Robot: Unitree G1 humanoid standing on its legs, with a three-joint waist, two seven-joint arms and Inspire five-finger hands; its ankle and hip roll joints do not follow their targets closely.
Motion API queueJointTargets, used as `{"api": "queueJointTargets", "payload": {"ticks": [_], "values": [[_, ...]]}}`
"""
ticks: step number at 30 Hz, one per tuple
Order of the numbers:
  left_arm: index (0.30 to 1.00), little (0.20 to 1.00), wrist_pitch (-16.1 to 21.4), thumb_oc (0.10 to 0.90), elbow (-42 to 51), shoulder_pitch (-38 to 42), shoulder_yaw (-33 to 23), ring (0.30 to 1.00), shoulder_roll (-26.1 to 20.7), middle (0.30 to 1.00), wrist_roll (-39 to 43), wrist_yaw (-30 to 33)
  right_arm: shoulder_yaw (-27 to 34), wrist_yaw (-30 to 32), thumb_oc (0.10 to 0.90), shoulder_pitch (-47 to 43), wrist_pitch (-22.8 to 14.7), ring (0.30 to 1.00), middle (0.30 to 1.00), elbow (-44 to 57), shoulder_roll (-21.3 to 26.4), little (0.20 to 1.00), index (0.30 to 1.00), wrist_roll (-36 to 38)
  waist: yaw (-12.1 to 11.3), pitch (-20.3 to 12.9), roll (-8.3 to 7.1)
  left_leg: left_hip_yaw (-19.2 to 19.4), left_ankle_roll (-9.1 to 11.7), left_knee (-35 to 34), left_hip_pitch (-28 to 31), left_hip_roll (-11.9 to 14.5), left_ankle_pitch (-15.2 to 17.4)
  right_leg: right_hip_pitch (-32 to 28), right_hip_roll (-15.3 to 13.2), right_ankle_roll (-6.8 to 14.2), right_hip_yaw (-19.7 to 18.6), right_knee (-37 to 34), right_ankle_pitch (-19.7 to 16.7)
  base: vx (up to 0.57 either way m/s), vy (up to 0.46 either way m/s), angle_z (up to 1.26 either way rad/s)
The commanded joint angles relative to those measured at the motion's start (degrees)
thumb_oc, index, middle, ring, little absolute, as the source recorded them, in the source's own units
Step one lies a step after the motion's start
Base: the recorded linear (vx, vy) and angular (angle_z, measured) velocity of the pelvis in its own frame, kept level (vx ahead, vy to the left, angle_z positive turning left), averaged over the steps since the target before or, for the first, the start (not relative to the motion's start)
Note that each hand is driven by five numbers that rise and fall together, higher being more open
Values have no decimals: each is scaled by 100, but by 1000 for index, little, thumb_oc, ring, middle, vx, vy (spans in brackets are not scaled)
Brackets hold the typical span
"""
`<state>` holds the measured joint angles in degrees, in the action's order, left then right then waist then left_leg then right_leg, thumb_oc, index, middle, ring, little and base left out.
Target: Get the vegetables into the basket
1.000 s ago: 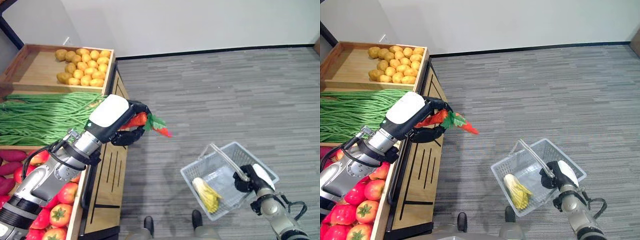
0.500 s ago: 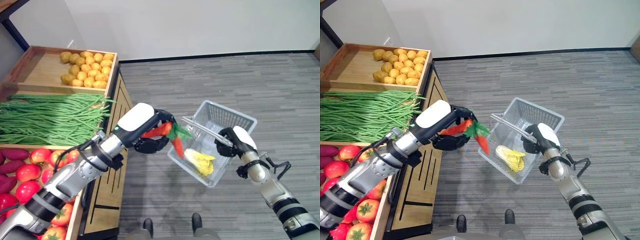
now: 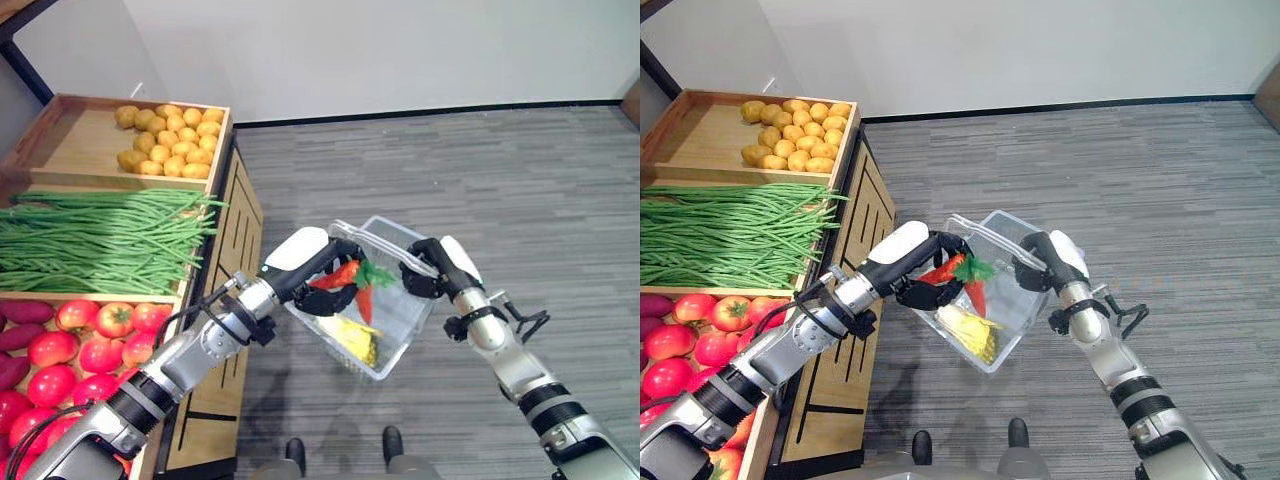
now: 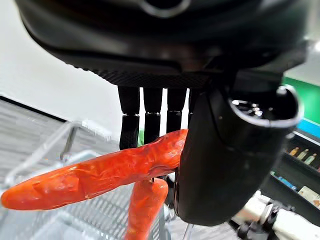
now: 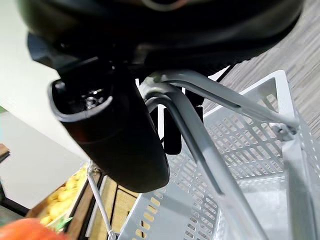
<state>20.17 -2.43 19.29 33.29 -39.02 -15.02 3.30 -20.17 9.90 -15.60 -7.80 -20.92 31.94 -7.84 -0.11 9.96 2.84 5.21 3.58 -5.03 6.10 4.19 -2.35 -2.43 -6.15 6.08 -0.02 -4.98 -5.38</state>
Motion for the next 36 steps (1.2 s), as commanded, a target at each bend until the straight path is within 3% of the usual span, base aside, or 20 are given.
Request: {"api": "queueJointTargets", "payload": {"ticks": [1, 9, 10, 11, 12, 13, 24, 29, 34, 35, 36], "values": [[300, 300, 235, 400, -414, 645, 136, 300, 239, 300, -182, 239, 233, 299, 400, -931, -906, 300, 300, 1219, -352, 300, 300, 789, 51, -815, -404, -52, 27, 3, -89, -29, 58, -132, -178, 269, 339, -2, 37, 0, 0, 0], [300, 300, 35, 400, -1243, 209, 152, 300, 697, 300, -683, 500, 16, 2, 400, -487, -1115, 300, 300, 2249, -687, 300, 300, 1534, 107, -806, -382, 13, 23, 3, -88, -34, 63, -118, -196, 277, 302, -2, 22, -11, 2, -1], [531, 531, -23, 565, -1473, 181, 190, 531, 764, 531, -849, 545, -44, -71, 400, -420, -1147, 300, 300, 2416, -696, 300, 300, 1665, 118, -807, -381, 25, 26, 3, -81, -29, 68, -117, -203, 274, 306, -2, 23, 0, 0, 0], [618, 618, -19, 627, -1482, 181, 193, 618, 772, 618, -856, 552, -42, -75, 400, -415, -1145, 300, 300, 2421, -692, 300, 300, 1668, 117, -809, -379, 24, 26, 3, -81, -29, 68, -118, -203, 274, 306, -2, 23, 0, 0, 0], [918, 918, -124, 841, -1761, 139, 189, 918, 851, 918, -1082, 650, -112, -115, 400, -386, -1141, 300, 300, 2565, -684, 300, 300, 1722, 131, -806, -376, 25, 26, 3, -85, -29, 65, -113, -203, 269, 299, -2, 18, 0, 0, 0], [1000, 1000, -186, 900, -1884, 136, 202, 1000, 875, 1000, -1226, 672, -161, -148, 400, -382, -1137, 300, 300, 2633, -684, 300, 300, 1737, 135, -806, -377, 25, 25, 3, -86, -31, 66, -107, -201, 268, 294, -2, 17, 0, 0, 0], [1000, 1000, -359, 900, -2348, 12, -3, 1000, 953, 1000, -1671, 844, -239, -311, 400, -122, -1029, 300, 300, 2597, -522, 300, 300, 1685, 124, -811, -400, 42, 45, 3, -98, -17, 40, -111, -205, 252, 310, -2, -6, 0, 0, 0], [1000, 1000, -305, 900, -2125, -140, -105, 1000, 909, 1000, -1610, 784, -160, -402, 400, 164, -946, 300, 300, 2315, -430, 300, 300, 1504, 116, -812, -420, 2, 46, 3, -161, -36, -41, -79, -211, 237, 345, -2, -65, -10, -2, 0], [1000, 1000, -112, 900, -1293, -1100, -663, 1000, 886, 1000, 6, 56, 358, -308, 400, 632, -799, 300, 300, 1949, -333, 300, 300, 933, 47, -813, -417, -66, 39, 3, -141, -39, -5, -143, -213, 221, 398, -2, -5, -14, -6, 2], [1000, 1000, -167, 900, -1201, -1320, -780, 1000, 916, 1000, 558, -66, 459, -285, 400, 723, -772, 300, 300, 1887, -328, 300, 300, 875, 35, -814, -420, -80, 35, 3, -146, -42, -13, -150, -215, 217, 410, -2, -8, 16, -23, 8], [1000, 1000, -262, 900, -835, -2033, -999, 1000, 876, 1000, 2076, -598, 817, -138, 400, 987, -633, 300, 300, 1362, -264, 300, 300, 486, -15, -793, -410, -136, 11, 3, -177, -49, -43, -145, -224, 214, 455, -2, -30, -24, -36, 6]]}}
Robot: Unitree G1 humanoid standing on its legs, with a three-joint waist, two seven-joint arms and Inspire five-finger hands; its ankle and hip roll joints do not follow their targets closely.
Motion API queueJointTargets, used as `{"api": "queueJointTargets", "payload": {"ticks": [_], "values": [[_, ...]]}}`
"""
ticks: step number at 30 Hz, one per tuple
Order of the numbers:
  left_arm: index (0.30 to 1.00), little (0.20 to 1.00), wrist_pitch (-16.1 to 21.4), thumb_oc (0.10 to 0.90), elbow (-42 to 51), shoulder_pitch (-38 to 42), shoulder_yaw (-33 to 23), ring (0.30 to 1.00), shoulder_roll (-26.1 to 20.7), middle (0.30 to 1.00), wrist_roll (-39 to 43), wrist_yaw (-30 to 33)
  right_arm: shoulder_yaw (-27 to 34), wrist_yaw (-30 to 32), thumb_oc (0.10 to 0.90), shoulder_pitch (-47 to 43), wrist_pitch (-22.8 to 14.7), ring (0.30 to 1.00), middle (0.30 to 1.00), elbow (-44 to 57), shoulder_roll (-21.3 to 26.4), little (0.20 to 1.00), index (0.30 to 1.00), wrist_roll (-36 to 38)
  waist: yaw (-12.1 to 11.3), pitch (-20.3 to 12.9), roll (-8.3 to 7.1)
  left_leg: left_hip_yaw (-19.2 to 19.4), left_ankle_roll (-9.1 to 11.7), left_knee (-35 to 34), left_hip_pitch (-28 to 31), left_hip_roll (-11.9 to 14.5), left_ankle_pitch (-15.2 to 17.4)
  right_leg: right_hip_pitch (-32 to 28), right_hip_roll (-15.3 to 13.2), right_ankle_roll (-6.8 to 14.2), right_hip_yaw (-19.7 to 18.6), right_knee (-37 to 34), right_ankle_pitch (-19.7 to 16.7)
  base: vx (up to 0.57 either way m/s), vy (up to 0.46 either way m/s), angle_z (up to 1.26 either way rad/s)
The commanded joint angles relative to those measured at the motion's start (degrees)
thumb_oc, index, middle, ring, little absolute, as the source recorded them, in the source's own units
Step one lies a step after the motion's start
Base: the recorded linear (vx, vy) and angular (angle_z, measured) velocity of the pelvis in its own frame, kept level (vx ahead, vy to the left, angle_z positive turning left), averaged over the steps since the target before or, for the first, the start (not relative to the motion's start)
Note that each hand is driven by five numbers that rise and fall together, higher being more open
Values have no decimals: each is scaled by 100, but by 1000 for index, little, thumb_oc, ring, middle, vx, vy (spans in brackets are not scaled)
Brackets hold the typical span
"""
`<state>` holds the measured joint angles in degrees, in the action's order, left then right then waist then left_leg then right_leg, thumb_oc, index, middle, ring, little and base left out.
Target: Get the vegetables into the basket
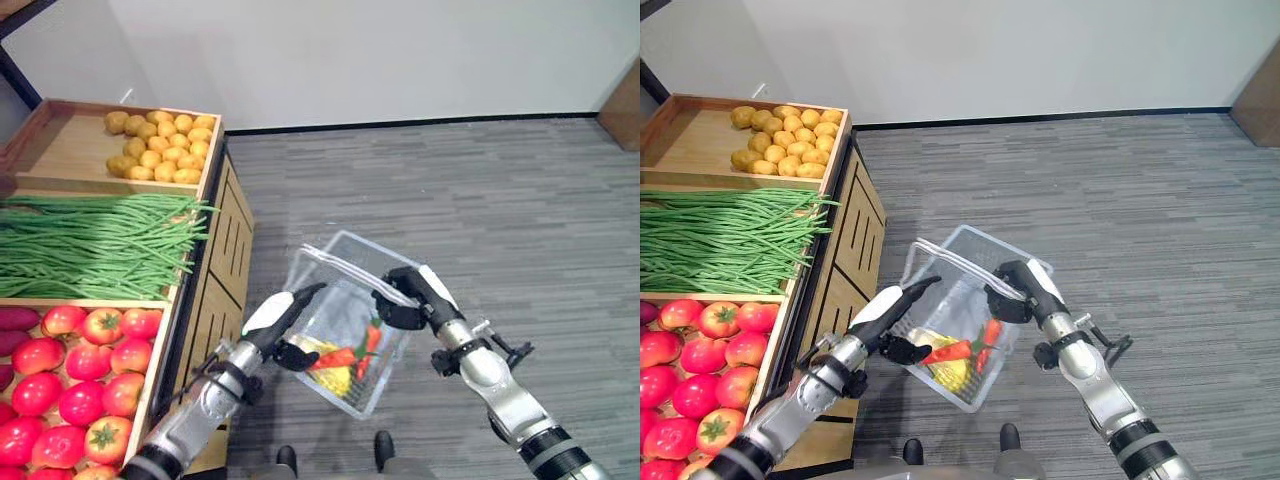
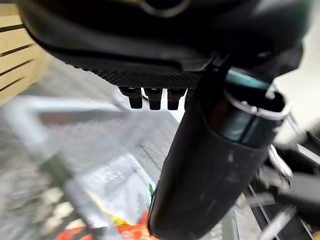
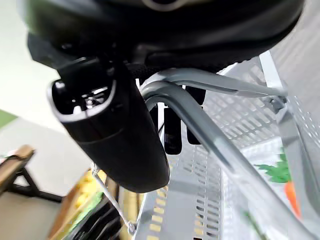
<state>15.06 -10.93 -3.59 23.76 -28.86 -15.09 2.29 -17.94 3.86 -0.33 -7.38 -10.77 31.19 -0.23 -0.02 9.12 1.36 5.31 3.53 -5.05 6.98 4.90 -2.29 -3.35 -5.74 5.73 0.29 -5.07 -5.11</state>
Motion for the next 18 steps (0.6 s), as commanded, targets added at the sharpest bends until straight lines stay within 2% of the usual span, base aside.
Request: {"api": "queueJointTargets", "payload": {"ticks": [1, 7, 8, 11, 12, 14, 15, 18], "values": [[1000, 1000, 211, 900, 74, -95, -78, 1000, -302, 1000, 2452, -860, 793, 574, 400, -417, -611, 300, 300, -175, -185, 300, 300, -506, -58, -701, -263, -189, 1, 5, -282, -124, -61, -60, -259, 248, 443, 7, -49, -20, -29, 3], [1000, 1000, 196, 900, -327, -376, -35, 1000, -414, 1000, 2376, -1111, 915, 685, 400, -355, -557, 300, 300, -1138, -206, 300, 300, -689, -99, -680, -259, -234, -6, 5, -310, -139, -77, -51, -259, 259, 482, 7, -52, -5, -5, 6], [1000, 1000, 161, 900, -860, -481, -40, 1000, -359, 1000, 2201, -1156, 1071, 758, 400, -319, -479, 300, 300, -1904, -266, 300, 300, -612, -121, -656, -264, -255, -5, 5, -348, -142, -96, -23, -261, 263, 499, 7, -65, -24, -20, 4], [1000, 1000, 44, 900, -1787, -518, -138, 1000, -63, 1000, 2065, -1127, 1271, 805, 400, -312, -423, 300, 300, -2715, -361, 300, 300, -345, -124, -622, -250, -282, 3, 5, -396, -137, -123, 21, -259, 261, 502, 7, -80, -36, -26, 8], [1000, 1000, -79, 900, -2725, -516, -387, 1000, 253, 1000, 1875, -1017, 1421, 815, 400, -306, -335, 300, 300, -3347, -324, 300, 300, -316, -121, -562, -231, -276, 8, 5, -440, -130, -148, 72, -256, 259, 493, 7, -98, -59, -24, 3], [1000, 1000, -20, 900, -3094, -434, -563, 1000, 412, 1000, 1679, -800, 1477, 871, 400, -364, -293, 300, 300, -3629, -316, 300, 300, -316, -129, -518, -218, -269, 14, 5, -470, -122, -157, 108, -251, 259, 482, 7, -110, -56, -29, -1], [1000, 1000, -52, 900, -3707, -379, -759, 1000, 620, 1000, 1454, -634, 1573, 951, 400, -398, -260, 300, 300, -4035, -306, 300, 300, -329, -138, -475, -217, -250, 23, 5, -497, -117, -168, 142, -244, 256, 473, 7, -121, -50, -39, 2], [1000, 1000, -153, 900, -4644, -186, -1090, 1000, 907, 1000, 1248, -377, 1574, 994, 400, -595, -176, 300, 300, -4764, -208, 300, 300, -360, -163, -387, -193, -240, 47, 5, -579, -88, -208, 233, -227, 239, 465, 7, -142, -55, -44, -3]]}}
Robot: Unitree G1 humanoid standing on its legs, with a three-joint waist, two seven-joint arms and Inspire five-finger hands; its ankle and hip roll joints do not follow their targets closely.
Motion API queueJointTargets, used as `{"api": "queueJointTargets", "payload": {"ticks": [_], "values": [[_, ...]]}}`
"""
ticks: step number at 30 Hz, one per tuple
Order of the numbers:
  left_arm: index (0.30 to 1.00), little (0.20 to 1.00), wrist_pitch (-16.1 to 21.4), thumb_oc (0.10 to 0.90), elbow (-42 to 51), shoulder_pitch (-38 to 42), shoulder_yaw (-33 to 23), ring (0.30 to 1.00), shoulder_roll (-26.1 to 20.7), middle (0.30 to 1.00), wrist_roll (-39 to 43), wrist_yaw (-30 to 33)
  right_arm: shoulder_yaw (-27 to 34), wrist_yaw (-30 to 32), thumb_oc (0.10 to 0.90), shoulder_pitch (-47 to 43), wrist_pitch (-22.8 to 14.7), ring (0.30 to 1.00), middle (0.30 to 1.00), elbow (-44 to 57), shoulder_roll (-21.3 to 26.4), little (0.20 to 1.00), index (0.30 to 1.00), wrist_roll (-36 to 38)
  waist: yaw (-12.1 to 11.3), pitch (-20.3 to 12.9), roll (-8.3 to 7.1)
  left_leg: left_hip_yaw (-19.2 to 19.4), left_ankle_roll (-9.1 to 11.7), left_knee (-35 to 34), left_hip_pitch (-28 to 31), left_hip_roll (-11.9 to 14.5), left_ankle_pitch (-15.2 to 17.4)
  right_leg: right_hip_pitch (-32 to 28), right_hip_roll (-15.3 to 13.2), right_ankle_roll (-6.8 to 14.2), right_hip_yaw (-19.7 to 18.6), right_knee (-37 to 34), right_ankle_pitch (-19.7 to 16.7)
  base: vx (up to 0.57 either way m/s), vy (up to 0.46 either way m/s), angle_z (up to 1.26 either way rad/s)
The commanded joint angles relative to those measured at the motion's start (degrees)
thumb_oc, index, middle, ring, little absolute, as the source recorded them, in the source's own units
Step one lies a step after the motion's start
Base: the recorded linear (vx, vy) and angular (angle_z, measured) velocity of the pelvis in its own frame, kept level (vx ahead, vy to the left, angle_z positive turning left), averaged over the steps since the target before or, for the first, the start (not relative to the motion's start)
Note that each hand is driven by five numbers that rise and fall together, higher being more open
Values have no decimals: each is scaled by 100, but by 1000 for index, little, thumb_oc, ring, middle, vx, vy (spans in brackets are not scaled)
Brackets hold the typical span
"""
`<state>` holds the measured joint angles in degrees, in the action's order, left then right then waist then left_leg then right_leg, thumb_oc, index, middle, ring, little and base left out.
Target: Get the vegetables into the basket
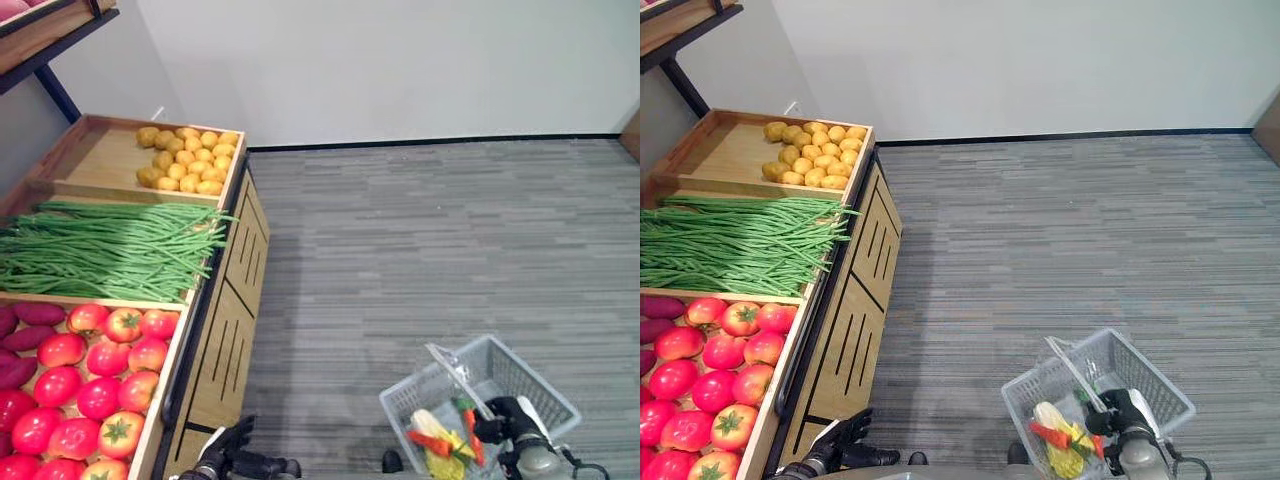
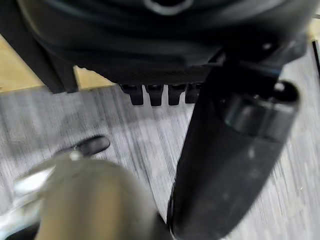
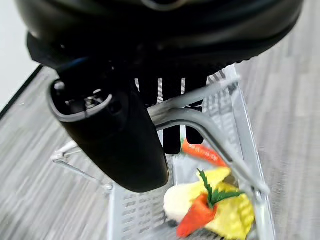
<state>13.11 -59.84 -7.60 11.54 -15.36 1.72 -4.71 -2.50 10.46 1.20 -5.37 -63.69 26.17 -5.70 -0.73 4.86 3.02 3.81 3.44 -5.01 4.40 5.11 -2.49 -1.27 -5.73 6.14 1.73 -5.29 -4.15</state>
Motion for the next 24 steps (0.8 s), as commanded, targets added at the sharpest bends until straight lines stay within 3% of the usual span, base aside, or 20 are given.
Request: {"api": "queueJointTargets", "payload": {"ticks": [1, 7, 8, 9, 10, 15, 17, 24], "values": [[1000, 1000, 6, 900, -19, 281, 87, 1000, -366, 1000, -587, 383, -22, 308, 400, -879, -309, 300, 300, 163, 372, 300, 300, 111, -113, 76, -346, -80, 69, 1, -355, -94, -209, 57, -214, 186, 318, 29, -247, -47, -52, -5], [1000, 1000, -227, 900, -885, 308, -182, 1000, -182, 1000, -997, 722, -69, 323, 400, -1137, -135, 300, 300, -758, 636, 300, 300, -117, -175, 210, -246, -79, 112, 1, -389, -9, -269, 103, -119, 131, 295, 29, -215, -10, -60, -2], [1000, 1000, -269, 900, -1001, 301, -263, 1000, -143, 1000, -924, 742, -91, 331, 482, -1187, -114, 415, 415, -815, 626, 415, 415, -144, -187, 226, -237, -77, 118, 1, -398, 7, -281, 114, -99, 123, 298, 29, -210, -4, -48, 0], [1000, 1000, -268, 900, -1002, 302, -264, 1000, -142, 1000, -924, 742, -93, 331, 482, -1189, -114, 415, 415, -817, 626, 415, 415, -144, -186, 226, -237, -77, 118, 1, -398, 8, -281, 114, -99, 123, 298, 29, -210, 0, -38, 0], [1000, 1000, -282, 900, -1006, 298, -303, 1000, -122, 1000, -871, 739, -136, 327, 900, -1185, -92, 1000, 1000, -868, 630, 1000, 1000, -217, -192, 233, -233, -79, 120, 1, -398, 15, -284, 117, -87, 117, 302, 29, -209, 0, 0, 0], [1000, 1000, -353, 900, -1154, 287, -459, 1000, -28, 1000, -700, 768, -390, 236, 900, -1146, -10, 1000, 1000, -940, 621, 1000, 1000, -603, -199, 240, -251, -109, 118, 1, -389, 40, -292, 103, -58, 96, 306, 29, -196, 5, -7, 0], [1000, 1000, -469, 900, -1365, 316, -778, 1000, 121, 1000, -283, 877, -405, 235, 900, -1068, 14, 1000, 1000, -1008, 546, 1000, 1000, -638, -210, 215, -269, -134, 116, 1, -374, 40, -292, 75, -44, 85, 321, 29, -179, 16, -16, 0], [1000, 1000, -485, 900, -1413, 311, -832, 1000, 241, 1000, -105, 831, -472, 181, 900, -877, 56, 1000, 1000, -1111, 362, 1000, 1000, -707, -194, 180, -308, -168, 111, 1, -327, 28, -265, 0, -42, 76, 375, 29, -151, 10, -1, 2]]}}
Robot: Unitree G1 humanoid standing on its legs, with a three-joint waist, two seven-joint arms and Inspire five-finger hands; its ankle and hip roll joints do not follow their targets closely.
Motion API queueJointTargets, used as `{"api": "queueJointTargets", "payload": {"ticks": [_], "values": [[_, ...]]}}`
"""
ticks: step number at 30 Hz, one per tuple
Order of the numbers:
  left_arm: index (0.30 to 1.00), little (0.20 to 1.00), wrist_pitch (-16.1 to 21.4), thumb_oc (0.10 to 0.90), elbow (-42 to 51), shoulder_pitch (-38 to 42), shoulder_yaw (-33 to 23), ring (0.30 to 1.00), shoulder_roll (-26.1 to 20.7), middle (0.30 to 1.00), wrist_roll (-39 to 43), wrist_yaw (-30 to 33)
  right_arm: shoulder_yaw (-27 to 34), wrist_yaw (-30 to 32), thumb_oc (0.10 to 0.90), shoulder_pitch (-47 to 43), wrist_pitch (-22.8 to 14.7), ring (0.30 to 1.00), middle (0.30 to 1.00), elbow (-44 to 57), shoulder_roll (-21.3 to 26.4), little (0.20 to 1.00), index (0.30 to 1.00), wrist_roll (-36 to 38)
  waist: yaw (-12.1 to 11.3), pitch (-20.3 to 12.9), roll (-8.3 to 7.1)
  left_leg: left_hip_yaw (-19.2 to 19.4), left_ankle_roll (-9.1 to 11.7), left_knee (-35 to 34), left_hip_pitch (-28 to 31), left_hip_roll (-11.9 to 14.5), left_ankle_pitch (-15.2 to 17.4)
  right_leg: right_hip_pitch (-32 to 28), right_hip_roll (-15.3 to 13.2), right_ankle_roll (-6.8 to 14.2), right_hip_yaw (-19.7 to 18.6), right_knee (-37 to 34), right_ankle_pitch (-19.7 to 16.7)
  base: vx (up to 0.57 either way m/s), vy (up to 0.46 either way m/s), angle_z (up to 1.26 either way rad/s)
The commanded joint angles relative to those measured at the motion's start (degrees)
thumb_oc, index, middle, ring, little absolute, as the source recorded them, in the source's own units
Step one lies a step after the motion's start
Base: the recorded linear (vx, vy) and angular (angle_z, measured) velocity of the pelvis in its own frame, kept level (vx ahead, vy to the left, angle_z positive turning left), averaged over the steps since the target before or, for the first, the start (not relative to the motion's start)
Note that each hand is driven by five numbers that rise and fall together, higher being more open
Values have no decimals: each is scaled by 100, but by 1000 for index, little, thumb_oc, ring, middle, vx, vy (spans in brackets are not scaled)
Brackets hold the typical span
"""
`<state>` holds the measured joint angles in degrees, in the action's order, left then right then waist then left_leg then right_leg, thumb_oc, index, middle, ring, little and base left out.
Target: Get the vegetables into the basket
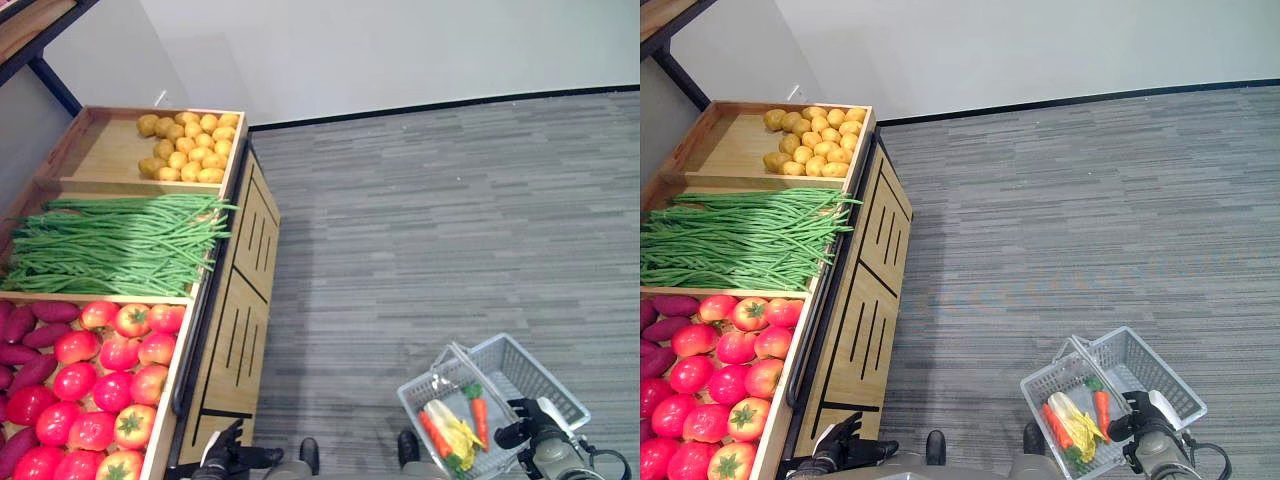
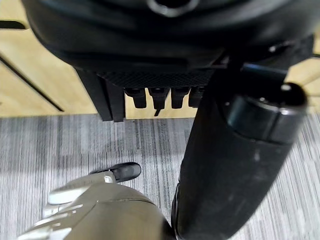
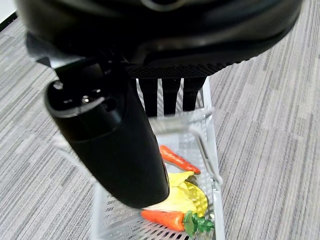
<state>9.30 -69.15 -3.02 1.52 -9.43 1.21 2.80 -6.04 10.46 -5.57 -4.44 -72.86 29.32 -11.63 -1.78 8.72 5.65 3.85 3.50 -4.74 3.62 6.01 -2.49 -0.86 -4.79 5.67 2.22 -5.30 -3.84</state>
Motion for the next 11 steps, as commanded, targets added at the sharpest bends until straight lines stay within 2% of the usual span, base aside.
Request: {"api": "queueJointTargets", "payload": {"ticks": [1, 4, 11], "values": [[1000, 1000, -112, 900, -482, -149, 184, 1000, -357, 1000, -77, 77, -104, 178, 900, -157, -22, 1000, 1000, -225, -5, 1000, 1000, -89, -81, -213, -578, -183, 103, -26, -237, -63, -254, -55, -141, 123, 331, 30, -174, 19, 4, 5], [1000, 1000, -133, 900, -530, -144, 158, 1000, -338, 1000, -73, 52, -127, 57, 900, 132, -17, 1000, 1000, -377, -342, 1000, 1000, -37, -63, -285, -631, -198, 80, -26, -165, -78, -191, -133, -170, 132, 360, 30, -151, 42, 22, 7], [1000, 1000, -133, 900, -542, -147, 105, 1000, -309, 1000, 35, 17, -342, -115, 900, 486, -88, 1000, 1000, -229, -779, 1000, 1000, 16, -26, -348, -701, -202, 54, -26, -87, -118, -140, -203, -198, 144, 353, 30, -148, 4, 4, 2]]}}
